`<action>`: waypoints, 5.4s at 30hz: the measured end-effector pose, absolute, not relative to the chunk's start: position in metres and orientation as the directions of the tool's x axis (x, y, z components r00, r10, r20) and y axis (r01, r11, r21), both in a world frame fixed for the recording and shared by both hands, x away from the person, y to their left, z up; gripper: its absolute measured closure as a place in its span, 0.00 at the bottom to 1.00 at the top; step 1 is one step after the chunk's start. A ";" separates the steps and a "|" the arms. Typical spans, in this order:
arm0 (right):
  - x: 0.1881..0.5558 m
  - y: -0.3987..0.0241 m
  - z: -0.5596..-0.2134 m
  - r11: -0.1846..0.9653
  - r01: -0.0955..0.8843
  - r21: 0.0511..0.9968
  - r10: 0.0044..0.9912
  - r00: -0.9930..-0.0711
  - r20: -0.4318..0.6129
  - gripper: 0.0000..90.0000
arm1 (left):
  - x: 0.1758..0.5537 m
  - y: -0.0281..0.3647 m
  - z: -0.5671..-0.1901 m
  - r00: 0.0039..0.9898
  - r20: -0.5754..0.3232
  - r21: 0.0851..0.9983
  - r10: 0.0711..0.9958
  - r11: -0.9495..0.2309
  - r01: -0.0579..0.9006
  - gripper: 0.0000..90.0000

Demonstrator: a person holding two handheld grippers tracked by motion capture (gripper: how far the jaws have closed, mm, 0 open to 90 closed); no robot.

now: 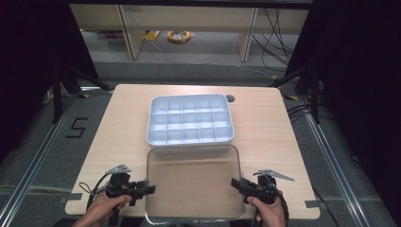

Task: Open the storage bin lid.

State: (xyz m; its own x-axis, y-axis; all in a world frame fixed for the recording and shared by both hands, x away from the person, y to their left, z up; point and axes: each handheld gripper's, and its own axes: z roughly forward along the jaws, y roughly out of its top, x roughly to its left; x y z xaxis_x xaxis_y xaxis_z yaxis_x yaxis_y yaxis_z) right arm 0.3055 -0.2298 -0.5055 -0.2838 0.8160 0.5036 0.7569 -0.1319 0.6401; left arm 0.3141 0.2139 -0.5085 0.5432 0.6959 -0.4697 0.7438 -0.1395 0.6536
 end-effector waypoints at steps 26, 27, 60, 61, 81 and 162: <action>0.312 -0.218 -0.507 -0.098 0.778 0.621 0.839 -0.270 0.472 0.52 | 0.319 0.216 -0.511 0.523 -0.467 0.636 0.713 -0.140 0.759 0.56; 0.312 -0.218 -0.507 -0.098 0.778 0.621 0.839 -0.270 0.472 0.52 | 0.319 0.216 -0.511 0.523 -0.467 0.636 0.713 -0.140 0.759 0.56; 0.317 -0.229 -0.496 -0.033 0.655 0.755 0.886 -0.330 0.325 0.37 | 0.319 0.216 -0.499 0.544 -0.341 0.729 0.767 -0.150 0.668 0.33; 0.316 -0.229 -0.496 -0.027 0.649 0.760 0.889 -0.333 0.316 0.35 | 0.319 0.215 -0.498 0.552 -0.345 0.735 0.759 -0.148 0.662 0.31; 0.309 -0.226 -0.490 0.016 0.632 0.774 0.885 -0.369 0.283 0.30 | 0.308 0.216 -0.495 0.576 -0.359 0.751 0.734 -0.140 0.645 0.26; 0.235 -0.221 -0.499 -0.002 0.753 0.658 0.851 -0.345 0.397 0.26 | 0.256 0.232 -0.500 0.567 -0.380 0.735 0.731 -0.134 0.665 0.22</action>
State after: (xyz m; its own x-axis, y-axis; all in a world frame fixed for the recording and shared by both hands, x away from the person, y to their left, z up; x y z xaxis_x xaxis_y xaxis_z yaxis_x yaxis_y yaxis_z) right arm 0.2354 -0.2214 -0.4988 -0.3445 0.8508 0.3967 0.7526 -0.0023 0.6585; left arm 0.2563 0.2320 -0.4999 0.5666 0.7310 -0.3802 0.6653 -0.1336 0.7345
